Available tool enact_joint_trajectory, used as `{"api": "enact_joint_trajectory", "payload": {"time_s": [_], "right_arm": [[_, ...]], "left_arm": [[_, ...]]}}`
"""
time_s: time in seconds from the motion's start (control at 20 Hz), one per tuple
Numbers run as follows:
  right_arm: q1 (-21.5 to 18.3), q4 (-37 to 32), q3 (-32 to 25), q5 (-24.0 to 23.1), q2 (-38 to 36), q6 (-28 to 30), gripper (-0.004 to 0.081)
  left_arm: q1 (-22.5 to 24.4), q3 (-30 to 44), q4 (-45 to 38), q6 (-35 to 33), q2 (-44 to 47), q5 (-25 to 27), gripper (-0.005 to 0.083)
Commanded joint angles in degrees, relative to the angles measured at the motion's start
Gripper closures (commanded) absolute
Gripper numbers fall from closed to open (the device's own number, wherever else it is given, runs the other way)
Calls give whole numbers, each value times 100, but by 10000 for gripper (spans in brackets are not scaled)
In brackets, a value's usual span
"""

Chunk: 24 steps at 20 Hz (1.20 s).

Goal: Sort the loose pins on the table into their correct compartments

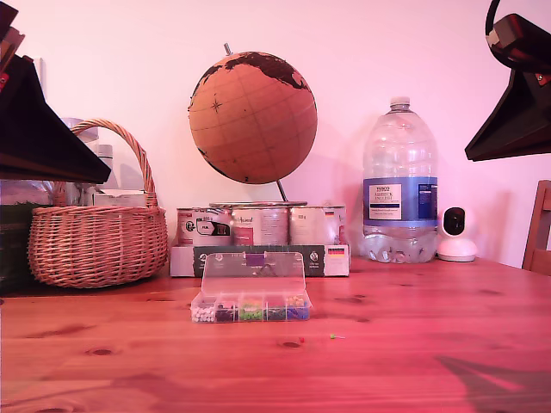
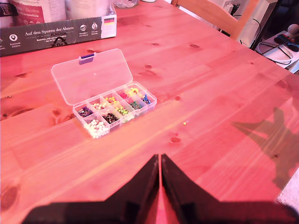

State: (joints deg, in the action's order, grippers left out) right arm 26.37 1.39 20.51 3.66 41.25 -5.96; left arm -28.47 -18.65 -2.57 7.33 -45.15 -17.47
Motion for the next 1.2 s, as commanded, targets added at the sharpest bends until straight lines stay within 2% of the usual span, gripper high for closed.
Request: {"api": "enact_joint_trajectory", "payload": {"time_s": [0.0, 0.25, 0.35, 0.45, 0.55, 0.75, 0.85, 0.9, 0.95, 1.05, 1.15], "right_arm": [[63, 977, -37, 197, 37, 0, 781], [61, 953, -37, 195, 37, 48, 781], [63, 907, -20, 262, 44, 83, 781], [70, 949, 76, 730, 61, 107, 781], [138, 1189, 273, 1027, 170, 501, 781], [291, 1912, 850, 1040, 728, 1655, 781], [302, 1648, 1010, 1034, 907, 1635, 781], [295, 1567, 1121, 1082, 907, 1276, 781], [297, 1493, 1222, 1163, 898, 1261, 781], [326, 1631, 1449, 1307, 1117, 1910, 781], [330, 2197, 1775, 1471, 1539, 2406, 781]], "left_arm": [[-9, -87, 575, 17, -22, -313, 795], [-9, -87, 575, 17, -22, -319, 795], [-24, -87, 575, 17, -22, -470, 795], [-157, -87, 577, 13, -24, -667, 795], [-413, -92, 649, -81, -24, -785, 795], [-992, -109, 848, -352, -28, -739, 795], [-1165, -109, 841, -437, -28, -730, 795], [-1191, -109, 828, -481, -26, -730, 795], [-1193, -109, 822, -481, -26, -730, 795], [-1193, -109, 815, -479, -26, -730, 795], [-1193, -109, 807, -476, -26, -730, 795]]}}
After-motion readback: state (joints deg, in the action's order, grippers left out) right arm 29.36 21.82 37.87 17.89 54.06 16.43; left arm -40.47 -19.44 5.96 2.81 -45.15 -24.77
